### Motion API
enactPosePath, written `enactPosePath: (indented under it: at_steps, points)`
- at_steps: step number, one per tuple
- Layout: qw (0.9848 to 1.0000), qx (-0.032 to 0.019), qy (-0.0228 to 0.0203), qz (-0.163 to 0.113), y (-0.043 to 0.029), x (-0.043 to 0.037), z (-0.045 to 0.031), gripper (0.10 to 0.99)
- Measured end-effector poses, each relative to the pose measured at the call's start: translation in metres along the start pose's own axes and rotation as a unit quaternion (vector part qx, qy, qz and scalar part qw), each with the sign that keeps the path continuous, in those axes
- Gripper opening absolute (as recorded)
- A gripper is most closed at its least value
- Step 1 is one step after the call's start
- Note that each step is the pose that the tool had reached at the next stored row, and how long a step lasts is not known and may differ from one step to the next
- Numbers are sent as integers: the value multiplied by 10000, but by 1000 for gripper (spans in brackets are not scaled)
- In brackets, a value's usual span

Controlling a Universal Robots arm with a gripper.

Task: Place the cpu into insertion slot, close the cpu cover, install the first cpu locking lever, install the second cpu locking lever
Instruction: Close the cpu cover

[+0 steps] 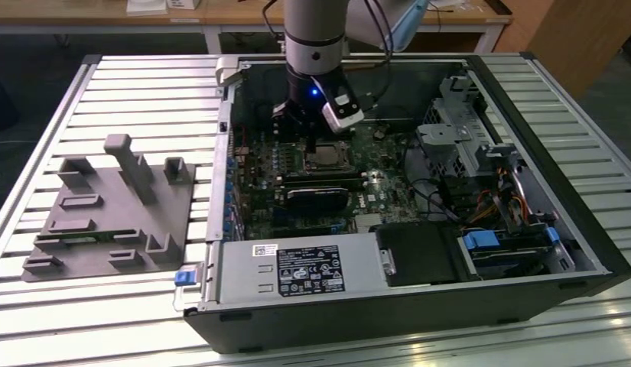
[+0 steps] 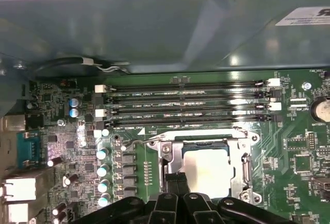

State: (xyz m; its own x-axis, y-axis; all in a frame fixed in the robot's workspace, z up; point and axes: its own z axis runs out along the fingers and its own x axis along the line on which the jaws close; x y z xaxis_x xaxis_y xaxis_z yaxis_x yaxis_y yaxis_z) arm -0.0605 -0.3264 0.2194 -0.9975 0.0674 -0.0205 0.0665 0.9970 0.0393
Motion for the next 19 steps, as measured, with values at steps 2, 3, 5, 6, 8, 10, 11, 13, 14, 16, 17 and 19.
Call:
enactPosePath:
  at_steps: [2,3,5,6,8,10,11,13,14,16,17,19]
  points:
    - [10000,-1,0,0,2,-36,1,106]
    - [10000,-1,0,0,4,-56,2,106]
    - [10000,-1,0,0,6,-98,3,106]
    - [10000,-1,0,0,8,-122,3,106]
    - [10000,-1,-1,0,11,-169,5,106]
    - [10000,-1,-1,0,14,-213,6,106]
    - [10000,0,0,0,15,-236,6,106]
    - [10000,-1,0,0,17,-264,7,106]
    - [10000,-1,-1,0,17,-267,7,106]
    - [10000,2,0,0,18,-268,3,106]
    - [10000,2,0,0,18,-268,-6,106]
    - [10000,1,-1,0,20,-269,-36,106]
